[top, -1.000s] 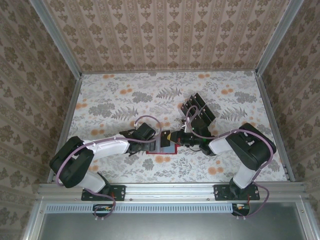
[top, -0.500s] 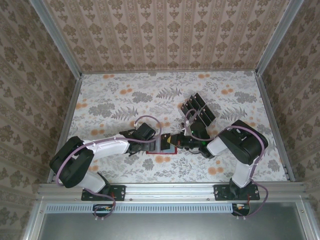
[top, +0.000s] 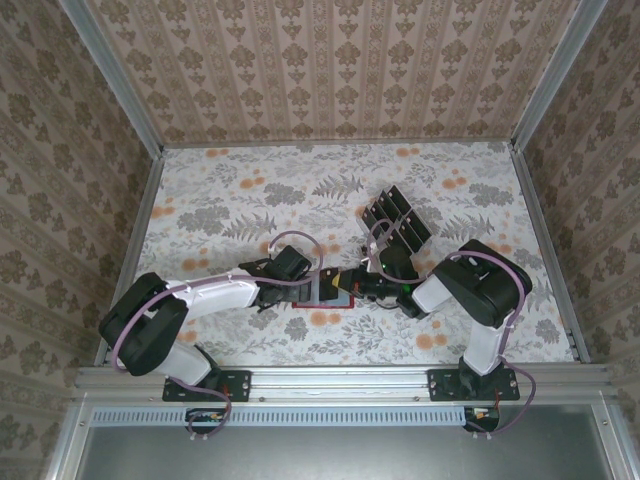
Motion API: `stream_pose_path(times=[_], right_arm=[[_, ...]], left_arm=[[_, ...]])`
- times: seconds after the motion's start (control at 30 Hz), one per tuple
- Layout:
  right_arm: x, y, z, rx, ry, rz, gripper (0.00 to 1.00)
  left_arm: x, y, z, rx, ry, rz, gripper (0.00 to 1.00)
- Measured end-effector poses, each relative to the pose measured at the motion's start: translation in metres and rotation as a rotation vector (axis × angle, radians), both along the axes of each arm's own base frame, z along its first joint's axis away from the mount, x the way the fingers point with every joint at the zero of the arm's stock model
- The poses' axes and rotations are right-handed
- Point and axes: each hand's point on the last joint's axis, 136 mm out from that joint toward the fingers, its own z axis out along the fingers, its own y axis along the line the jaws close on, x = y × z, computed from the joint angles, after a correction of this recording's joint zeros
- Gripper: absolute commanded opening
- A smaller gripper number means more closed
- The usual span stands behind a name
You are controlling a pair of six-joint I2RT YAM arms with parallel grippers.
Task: Put the credit cards into the card holder
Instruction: Insert the credit card into the card slot.
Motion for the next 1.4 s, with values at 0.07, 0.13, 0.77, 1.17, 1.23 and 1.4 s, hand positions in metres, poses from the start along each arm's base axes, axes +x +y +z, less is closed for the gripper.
stream_pose_path(times=[0.07,0.13,0.77,1.17,1.23,1.4], right_arm=[[-0.0016,-0.0011,-0.0033,-0.004,0.008,0.0,0.0],[-0.0021,-0.0014,-0.0053,-0.006,0.011,-0.001,0.0],[-0.0031,0.0024,-0.0075,0.014,0.016,0.0,0.0],[-0.0063,0.005,-0.0083,0.013,0.021,0.008,0.0],[-0.0063,0.005,-0.0086,0.013,0.022,0.008,0.0],[-0.0056,0.0055,-0.0093,0.022,0.032,0.002,0.0]], left_arm=[[0.0,0.0,0.0,0.0,0.0,0.0,0.96],[0.0,0.0,0.0,0.0,0.0,0.0,0.96],[0.0,0.0,0.0,0.0,0.0,0.0,0.96],[-0.0001,0.0003,0.0002,0.0,-0.001,0.001,0.95],[-0.0001,0.0003,0.0002,0.0,-0.001,0.001,0.95],[-0.0001,0.0003,0.0002,0.0,-0.001,0.001,0.95]])
